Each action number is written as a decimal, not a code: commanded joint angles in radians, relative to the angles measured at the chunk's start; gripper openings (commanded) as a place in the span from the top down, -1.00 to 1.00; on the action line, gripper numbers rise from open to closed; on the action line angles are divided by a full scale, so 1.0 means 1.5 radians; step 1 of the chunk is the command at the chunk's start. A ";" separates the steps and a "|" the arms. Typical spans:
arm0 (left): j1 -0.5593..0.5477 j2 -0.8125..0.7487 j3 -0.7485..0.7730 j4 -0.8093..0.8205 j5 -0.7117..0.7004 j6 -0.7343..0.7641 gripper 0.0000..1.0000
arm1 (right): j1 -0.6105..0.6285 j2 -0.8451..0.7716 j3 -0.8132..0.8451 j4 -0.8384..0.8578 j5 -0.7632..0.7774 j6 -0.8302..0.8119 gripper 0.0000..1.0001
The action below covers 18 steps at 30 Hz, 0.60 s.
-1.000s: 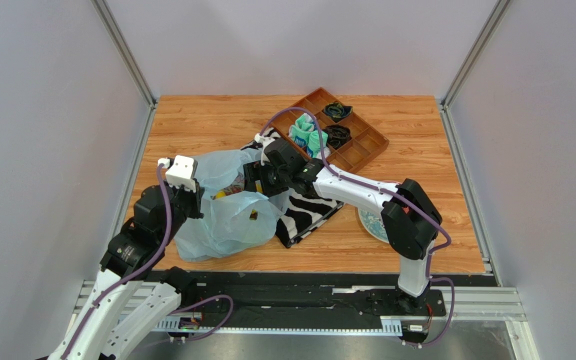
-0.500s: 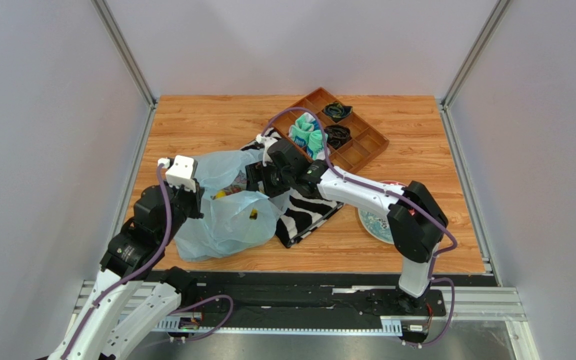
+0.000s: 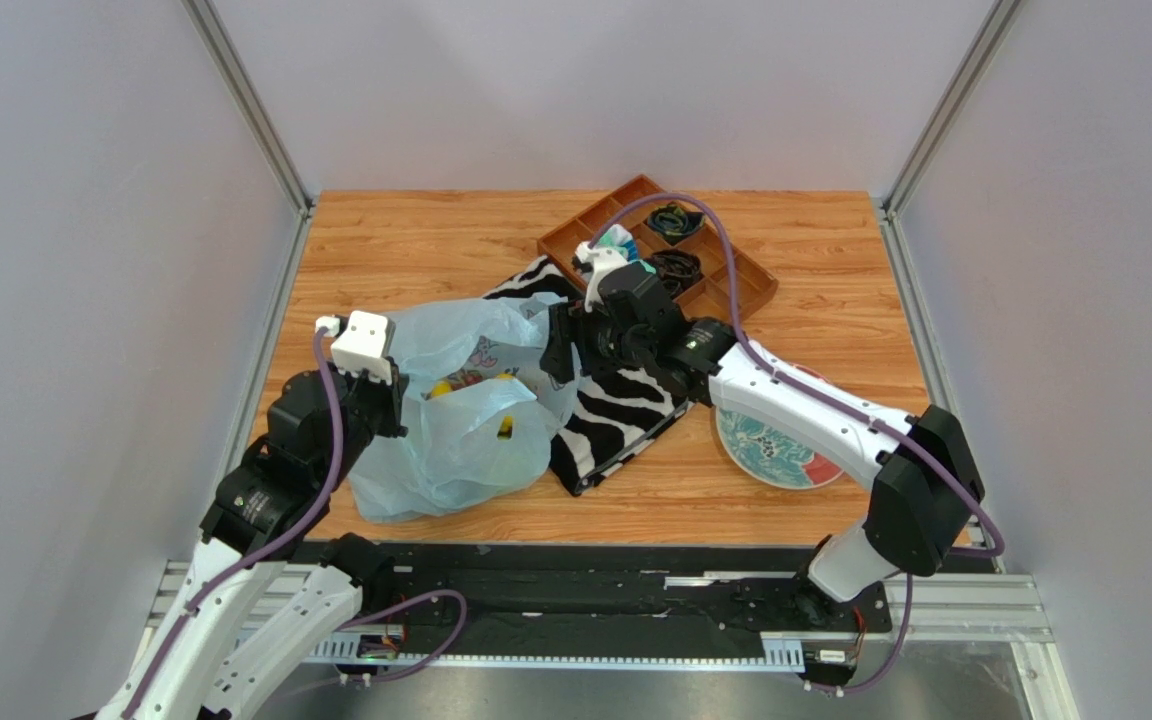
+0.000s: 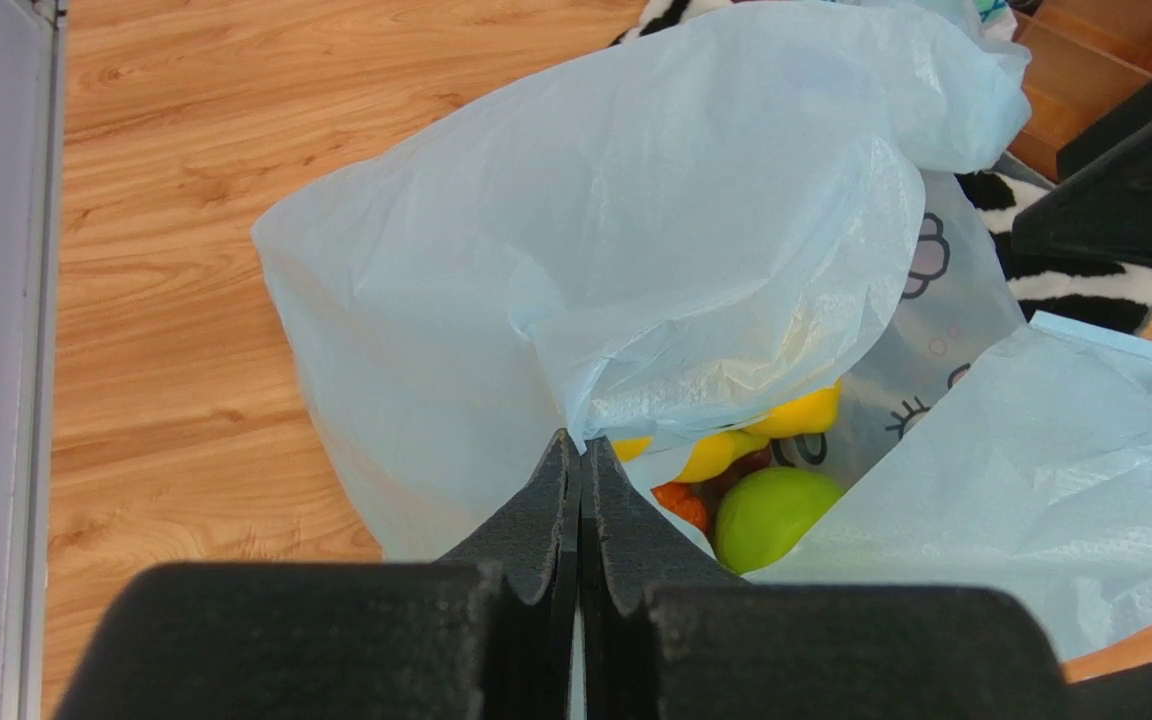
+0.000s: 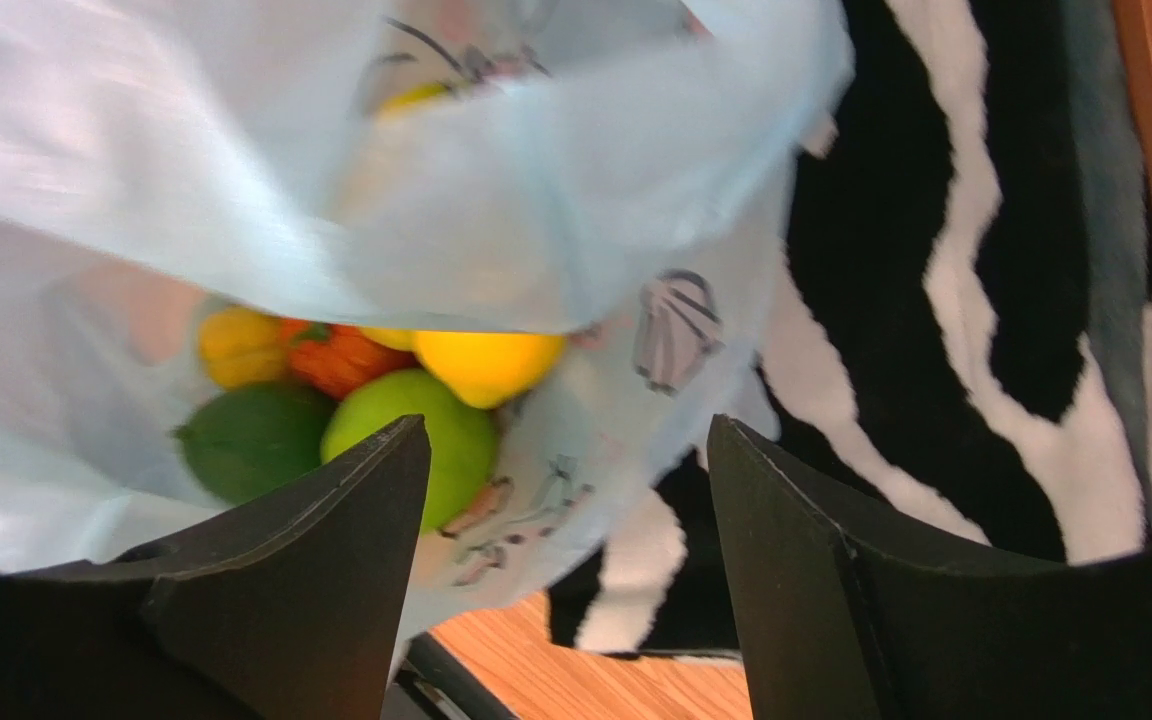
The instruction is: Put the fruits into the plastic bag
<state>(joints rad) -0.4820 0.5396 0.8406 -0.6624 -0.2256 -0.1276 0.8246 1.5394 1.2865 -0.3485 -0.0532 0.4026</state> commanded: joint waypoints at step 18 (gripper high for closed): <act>-0.001 0.010 0.002 0.004 -0.016 0.004 1.00 | -0.058 0.173 0.021 0.029 -0.142 0.014 0.31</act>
<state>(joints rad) -0.4820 0.5457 0.8406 -0.6632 -0.2356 -0.1276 0.7467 1.7779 1.2568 -0.3847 -0.1429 0.4168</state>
